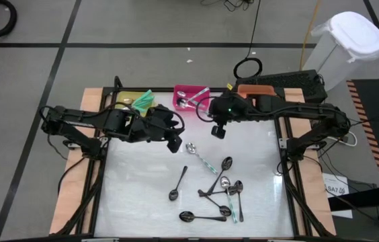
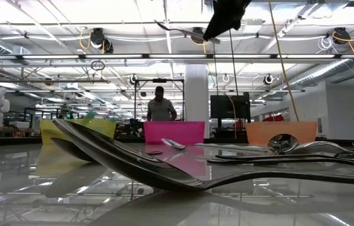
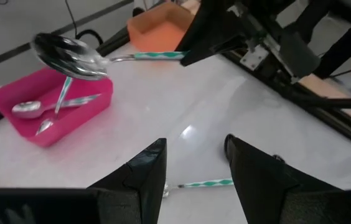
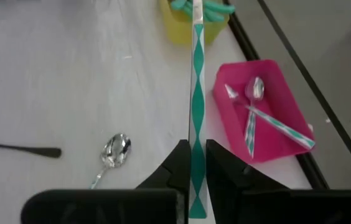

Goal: Sort silverware by color (type)
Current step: Put the white patterned spoon into the pink bin

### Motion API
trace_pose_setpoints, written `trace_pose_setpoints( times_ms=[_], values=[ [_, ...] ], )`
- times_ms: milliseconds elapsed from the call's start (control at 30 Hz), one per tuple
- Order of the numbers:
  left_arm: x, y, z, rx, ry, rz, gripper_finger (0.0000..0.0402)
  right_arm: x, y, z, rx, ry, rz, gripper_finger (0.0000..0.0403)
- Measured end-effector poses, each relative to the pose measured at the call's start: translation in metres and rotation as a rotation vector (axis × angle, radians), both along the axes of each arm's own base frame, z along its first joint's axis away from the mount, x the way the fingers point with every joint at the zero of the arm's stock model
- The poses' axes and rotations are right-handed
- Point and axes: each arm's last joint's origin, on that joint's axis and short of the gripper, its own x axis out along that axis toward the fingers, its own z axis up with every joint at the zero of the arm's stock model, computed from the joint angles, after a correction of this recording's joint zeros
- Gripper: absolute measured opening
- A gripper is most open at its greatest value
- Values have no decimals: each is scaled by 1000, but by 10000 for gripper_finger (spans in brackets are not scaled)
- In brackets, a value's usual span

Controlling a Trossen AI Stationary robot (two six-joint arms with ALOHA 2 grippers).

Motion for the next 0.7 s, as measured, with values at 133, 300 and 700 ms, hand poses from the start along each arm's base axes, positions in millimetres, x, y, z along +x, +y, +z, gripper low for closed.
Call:
trace_pose_setpoints(
  times_ms=[133, 300, 700],
  values=[
    [2, 0, 2, -1, -28, -1, 172, 1, 0, 9, -5, -39, 0, 23],
    [4, 0, 5, -5, -65, 3, 172, 2, -4, 19, -25, -76, 2, 23],
    [5, 0, 7, -9, -90, 14, 172, -3, -28, 31, -127, -62, 76, 23]
  ],
)
